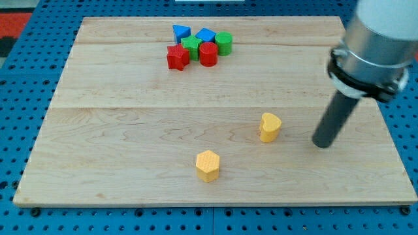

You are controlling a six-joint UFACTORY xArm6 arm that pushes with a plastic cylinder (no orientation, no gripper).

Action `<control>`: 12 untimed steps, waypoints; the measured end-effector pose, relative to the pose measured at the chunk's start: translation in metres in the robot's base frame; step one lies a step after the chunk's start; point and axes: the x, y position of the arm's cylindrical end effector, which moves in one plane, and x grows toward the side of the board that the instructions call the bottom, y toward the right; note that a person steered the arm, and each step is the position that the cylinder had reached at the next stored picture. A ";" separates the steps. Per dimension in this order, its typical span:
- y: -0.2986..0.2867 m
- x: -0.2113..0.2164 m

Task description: Slide yellow heart to the top side of the yellow hexagon

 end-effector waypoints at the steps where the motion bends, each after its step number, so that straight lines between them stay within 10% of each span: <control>1: -0.017 -0.006; 2: -0.100 0.010; 4: -0.044 -0.013; 6: -0.162 -0.024; 12: -0.235 -0.063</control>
